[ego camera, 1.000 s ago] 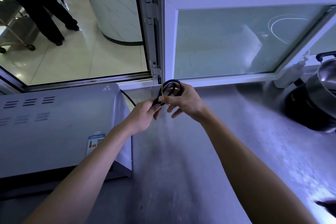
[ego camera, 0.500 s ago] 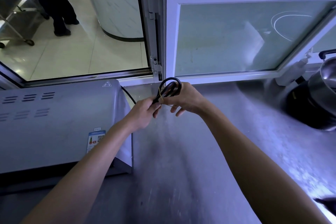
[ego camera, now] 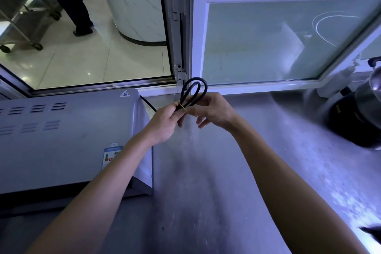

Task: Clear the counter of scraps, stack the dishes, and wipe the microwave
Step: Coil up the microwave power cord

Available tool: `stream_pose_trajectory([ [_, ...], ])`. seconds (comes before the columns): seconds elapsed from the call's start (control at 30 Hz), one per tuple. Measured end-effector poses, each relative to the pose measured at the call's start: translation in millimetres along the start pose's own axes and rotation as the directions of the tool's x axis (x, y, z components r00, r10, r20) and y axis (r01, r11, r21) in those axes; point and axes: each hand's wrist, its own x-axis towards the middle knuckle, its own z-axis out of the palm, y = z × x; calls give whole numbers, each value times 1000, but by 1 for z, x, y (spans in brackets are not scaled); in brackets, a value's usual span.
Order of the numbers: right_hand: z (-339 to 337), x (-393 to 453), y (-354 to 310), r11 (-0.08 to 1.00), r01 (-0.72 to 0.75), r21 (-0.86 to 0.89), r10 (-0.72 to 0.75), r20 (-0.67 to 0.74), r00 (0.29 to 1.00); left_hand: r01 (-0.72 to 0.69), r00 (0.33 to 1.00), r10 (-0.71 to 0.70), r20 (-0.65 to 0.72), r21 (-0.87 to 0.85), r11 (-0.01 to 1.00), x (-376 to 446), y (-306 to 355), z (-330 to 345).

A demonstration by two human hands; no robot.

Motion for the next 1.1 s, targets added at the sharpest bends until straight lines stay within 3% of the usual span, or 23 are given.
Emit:
stream_pose_trajectory([
  [0.2,-1,3,12,993,-64,-100,65,2,998,-19,1000,19,-18,-19,1000,-3,0,1],
  [0.4,-11,-3,32,945,-115,-305,100,-66,993,3,1000,-4,-26,-67,998,-2,-7,-4],
  [0.53,-21,-17,29,896,-117,-428,142,25,990,26,999,-32,-39,-155,988,-2,-14,-4],
  [0.63,-19,-32,21,911,-65,-408,127,127,984,29,998,-37,-43,-174,984,0,-15,-4],
  [0.8,-16,-50,10,994,10,-109,12,192,981,35,995,-58,-83,-258,966,3,-11,-2],
  [0.93,2,-56,17,970,67,235,-113,190,975,7,992,-44,-118,-298,955,4,-8,0],
  [1.0,16,-56,23,894,48,446,-123,139,983,-11,992,-31,-126,-317,948,2,-8,2],
  [1.1,36,-54,33,633,-8,774,-41,44,998,2,989,-52,-139,-335,942,-1,-9,6],
])
